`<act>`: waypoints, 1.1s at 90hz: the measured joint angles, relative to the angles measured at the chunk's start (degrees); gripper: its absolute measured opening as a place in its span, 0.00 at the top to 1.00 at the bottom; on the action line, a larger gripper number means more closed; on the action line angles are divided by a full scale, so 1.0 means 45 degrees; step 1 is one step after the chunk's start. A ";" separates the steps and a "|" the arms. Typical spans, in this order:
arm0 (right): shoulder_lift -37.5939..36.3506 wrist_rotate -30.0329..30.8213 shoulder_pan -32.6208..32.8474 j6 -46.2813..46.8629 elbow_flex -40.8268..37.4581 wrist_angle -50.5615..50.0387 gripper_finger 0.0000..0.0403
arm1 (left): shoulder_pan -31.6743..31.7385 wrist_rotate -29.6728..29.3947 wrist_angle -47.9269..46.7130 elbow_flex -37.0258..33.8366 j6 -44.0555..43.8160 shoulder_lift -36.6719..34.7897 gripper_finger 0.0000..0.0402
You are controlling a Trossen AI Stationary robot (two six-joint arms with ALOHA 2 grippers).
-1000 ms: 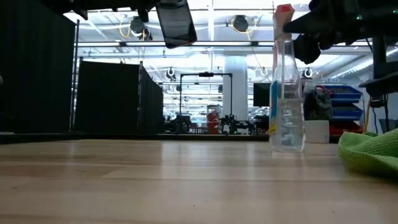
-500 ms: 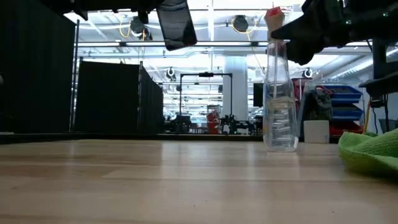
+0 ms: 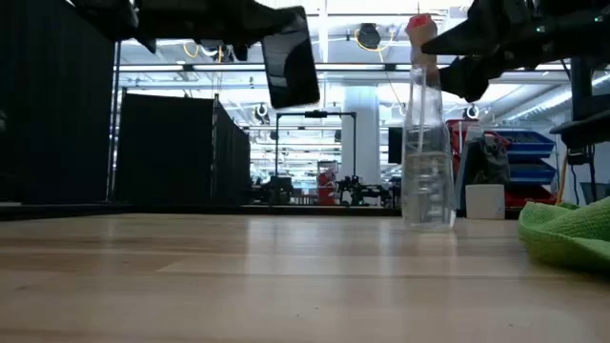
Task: Apply microfiber cloth
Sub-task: Spray the front of the cellphone with the cleaning bottle
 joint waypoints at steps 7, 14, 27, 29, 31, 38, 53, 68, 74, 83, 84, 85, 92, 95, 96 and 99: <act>-0.0449 0.0070 0.0102 0.0216 0.0000 -0.0570 0.05 | -0.0143 0.0000 0.0152 0.0293 0.0004 0.0760 0.96; -0.0758 0.0105 0.0229 0.0219 0.0000 -0.0558 0.05 | -0.0317 -0.0005 0.0230 0.0854 0.0014 0.1610 0.96; -0.0969 0.0102 0.0376 0.0219 0.0000 -0.0339 0.05 | -0.0610 0.0000 0.0186 0.2060 0.0014 0.3205 0.96; -0.0969 0.0108 0.0408 0.0219 0.0000 -0.0342 0.05 | -0.0651 0.0002 0.0158 0.2251 0.0019 0.3411 0.96; -0.0969 0.0119 0.0439 0.0219 0.0000 -0.0358 0.05 | -0.0677 0.0012 0.0121 0.2444 0.0016 0.3602 0.96; -0.0969 0.0378 0.0585 0.0217 0.0000 -0.0558 0.05 | -0.0812 0.0010 0.0114 0.2957 0.0014 0.4213 0.96; -0.0969 0.0711 0.0804 0.0170 0.0000 -0.0868 0.05 | -0.1246 0.0295 -0.0040 0.3523 -0.0290 0.5162 0.96; -0.0969 0.0722 0.0823 0.0193 0.0000 -0.1023 0.05 | -0.1645 0.0432 0.0092 0.3570 -0.0627 0.5350 0.96; -0.0969 0.0727 0.0823 0.0130 0.0000 -0.1019 0.05 | -0.1717 0.0303 0.0379 0.3577 -0.0613 0.5504 0.96; -0.0969 0.0727 0.0823 0.0051 0.0000 -0.1008 0.05 | -0.1735 0.0253 0.0729 0.3582 -0.0659 0.5667 0.96; -0.0969 0.0727 0.0823 0.0040 0.0000 -0.1004 0.05 | -0.1735 0.0252 0.0803 0.3597 -0.0656 0.5709 0.96; -0.0969 0.0727 0.0823 0.0033 0.0000 -0.1004 0.05 | -0.1732 0.0251 0.0845 0.3633 -0.0656 0.5750 0.96; -0.0965 0.0727 0.0823 -0.0030 0.0000 -0.0951 0.05 | -0.1730 0.0209 0.0877 0.3836 -0.0656 0.5879 0.96; -0.0969 0.0728 0.0823 -0.0101 0.0000 -0.0868 0.05 | -0.1730 0.0214 0.0876 0.3949 -0.0661 0.6024 0.96; -0.0969 0.0731 0.0823 -0.0127 0.0000 -0.0826 0.05 | -0.1733 0.0214 0.0876 0.4002 -0.0661 0.6068 0.96; -0.0969 0.0730 0.0823 -0.0205 0.0005 -0.0768 0.05 | -0.1748 0.0211 0.0879 0.4149 -0.0661 0.6217 0.96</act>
